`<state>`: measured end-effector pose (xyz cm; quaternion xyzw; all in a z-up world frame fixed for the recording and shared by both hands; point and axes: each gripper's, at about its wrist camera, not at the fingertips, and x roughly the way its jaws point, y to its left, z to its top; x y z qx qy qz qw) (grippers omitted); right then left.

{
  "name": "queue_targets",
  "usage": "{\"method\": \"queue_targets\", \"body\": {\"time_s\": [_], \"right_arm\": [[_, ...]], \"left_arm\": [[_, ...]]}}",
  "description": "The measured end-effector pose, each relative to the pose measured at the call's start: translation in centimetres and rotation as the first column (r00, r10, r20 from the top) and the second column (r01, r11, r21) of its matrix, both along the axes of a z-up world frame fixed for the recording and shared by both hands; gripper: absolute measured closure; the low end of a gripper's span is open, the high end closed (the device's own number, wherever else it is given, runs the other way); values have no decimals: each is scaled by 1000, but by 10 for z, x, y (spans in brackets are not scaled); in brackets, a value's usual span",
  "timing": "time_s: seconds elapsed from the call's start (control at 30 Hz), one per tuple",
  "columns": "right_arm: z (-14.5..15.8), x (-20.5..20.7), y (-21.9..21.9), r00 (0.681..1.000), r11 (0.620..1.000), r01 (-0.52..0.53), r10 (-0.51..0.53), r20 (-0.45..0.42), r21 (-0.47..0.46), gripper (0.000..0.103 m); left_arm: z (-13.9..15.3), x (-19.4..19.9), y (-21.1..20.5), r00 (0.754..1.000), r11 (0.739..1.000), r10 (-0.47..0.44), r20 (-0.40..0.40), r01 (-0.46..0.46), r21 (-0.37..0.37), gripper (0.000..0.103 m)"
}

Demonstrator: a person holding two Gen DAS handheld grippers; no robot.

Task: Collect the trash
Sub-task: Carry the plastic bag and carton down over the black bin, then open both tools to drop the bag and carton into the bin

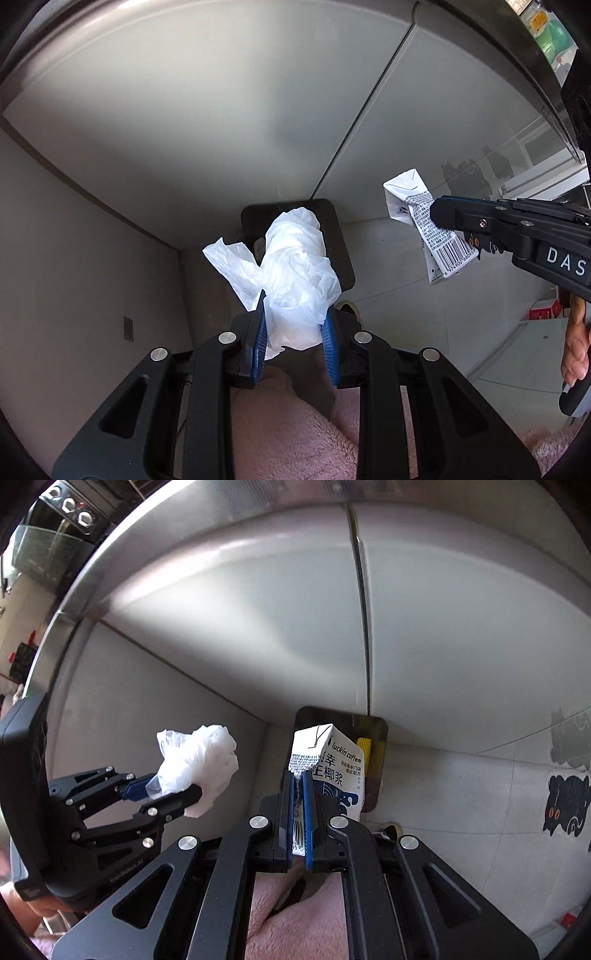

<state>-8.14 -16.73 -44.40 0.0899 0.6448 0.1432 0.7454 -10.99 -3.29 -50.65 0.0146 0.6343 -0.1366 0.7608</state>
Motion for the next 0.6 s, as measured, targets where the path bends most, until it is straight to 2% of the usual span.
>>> {"method": "queue_targets", "body": {"time_s": [0.33,0.43,0.6], "right_arm": [[-66,12,1,996,999,44,-44,-84,-3,97],[-82,16,1,989,997,78,-76,-130,14,97],[-98,26,0,977,992,123,-115,-180,32,97]], "left_arm": [[-59,22,1,992,998,70,-106,-69,8,79],[-71,29,-1,986,995,102,-134,-103,-2,79],[-83,37,-7,983,996,89,-163,-91,-2,78]]}}
